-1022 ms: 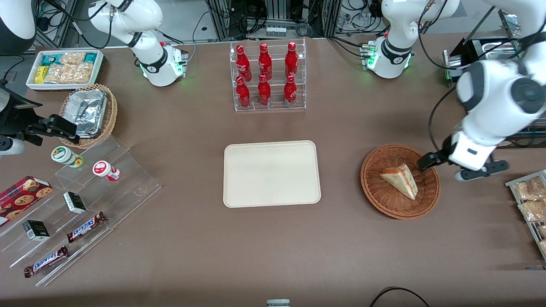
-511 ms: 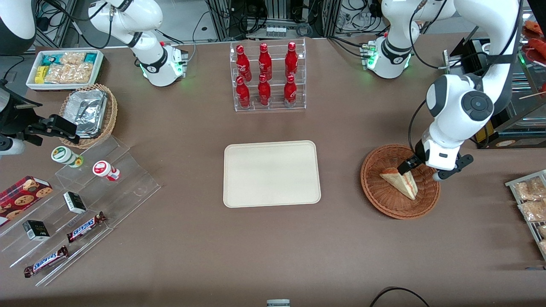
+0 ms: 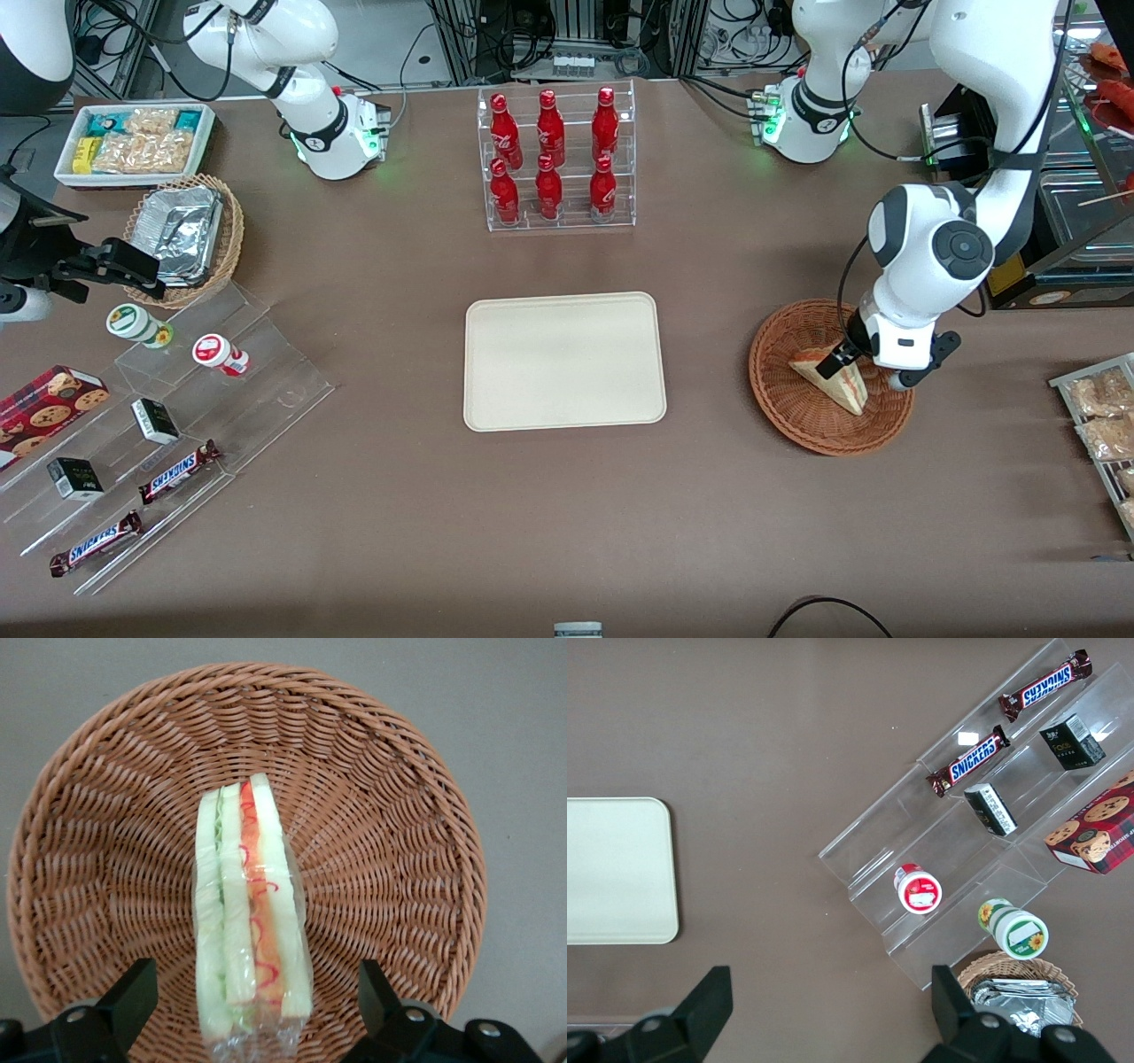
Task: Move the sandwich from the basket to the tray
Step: 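Lower the left gripper and close it on the wrapped sandwich, then lift the sandwich and carry it over the cream tray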
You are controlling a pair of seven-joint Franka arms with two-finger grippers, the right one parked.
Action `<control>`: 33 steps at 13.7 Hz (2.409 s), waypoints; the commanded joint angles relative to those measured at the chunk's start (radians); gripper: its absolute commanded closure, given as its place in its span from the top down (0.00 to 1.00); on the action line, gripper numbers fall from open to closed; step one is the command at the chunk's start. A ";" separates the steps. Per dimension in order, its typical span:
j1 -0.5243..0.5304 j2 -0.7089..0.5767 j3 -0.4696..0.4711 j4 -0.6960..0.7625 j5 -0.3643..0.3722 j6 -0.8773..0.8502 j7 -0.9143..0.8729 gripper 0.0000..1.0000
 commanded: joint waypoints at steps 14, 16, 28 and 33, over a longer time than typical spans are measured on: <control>-0.030 -0.011 0.003 0.107 0.023 -0.154 -0.026 0.04; -0.069 -0.027 0.002 0.208 0.044 -0.311 -0.032 0.04; -0.510 0.198 -0.009 0.604 0.030 -0.537 -0.032 0.05; -0.625 0.398 -0.014 0.770 0.027 -0.490 -0.035 0.05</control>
